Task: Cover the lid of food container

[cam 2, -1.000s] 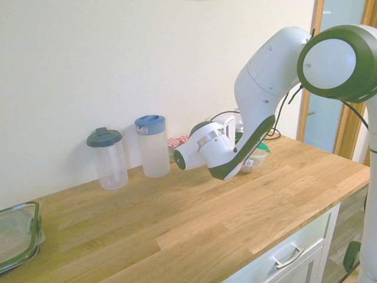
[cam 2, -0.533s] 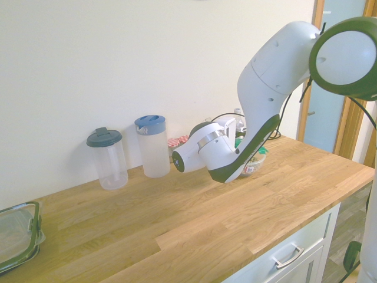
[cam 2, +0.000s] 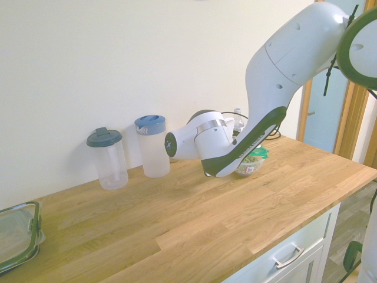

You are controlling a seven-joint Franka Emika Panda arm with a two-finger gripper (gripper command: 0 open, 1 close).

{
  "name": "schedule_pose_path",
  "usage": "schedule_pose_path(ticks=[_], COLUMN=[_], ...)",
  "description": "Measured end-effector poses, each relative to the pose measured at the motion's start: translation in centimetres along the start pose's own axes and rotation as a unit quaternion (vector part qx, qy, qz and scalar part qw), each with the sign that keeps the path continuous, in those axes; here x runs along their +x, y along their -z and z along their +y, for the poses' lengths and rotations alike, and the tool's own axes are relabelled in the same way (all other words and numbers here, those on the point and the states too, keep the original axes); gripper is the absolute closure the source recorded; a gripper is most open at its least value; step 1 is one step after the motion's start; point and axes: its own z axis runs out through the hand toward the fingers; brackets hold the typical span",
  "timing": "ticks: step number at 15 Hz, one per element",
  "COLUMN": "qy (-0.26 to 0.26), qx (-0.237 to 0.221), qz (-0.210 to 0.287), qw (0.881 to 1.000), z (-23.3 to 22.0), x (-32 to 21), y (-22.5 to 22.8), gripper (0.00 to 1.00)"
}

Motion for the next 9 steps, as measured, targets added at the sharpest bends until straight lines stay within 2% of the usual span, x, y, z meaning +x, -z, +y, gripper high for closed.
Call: schedule_pose_path(ticks=[3, 5, 7, 9], qy=[-0.003, -0.002, 0.006, 0.016], qx=[0.038, 0.072, 0.112, 0.157], qz=[-0.049, -0.100, -0.159, -0.213], qw=[0.998, 0.992, 0.981, 0.964], z=[0.3, 0.8, 1.5, 2.2], x=[2.2, 4.3, 5.9, 6.2], y=[1.6, 2.6, 3.4, 4.5], gripper=[0.00, 0.00, 0.00, 0.00])
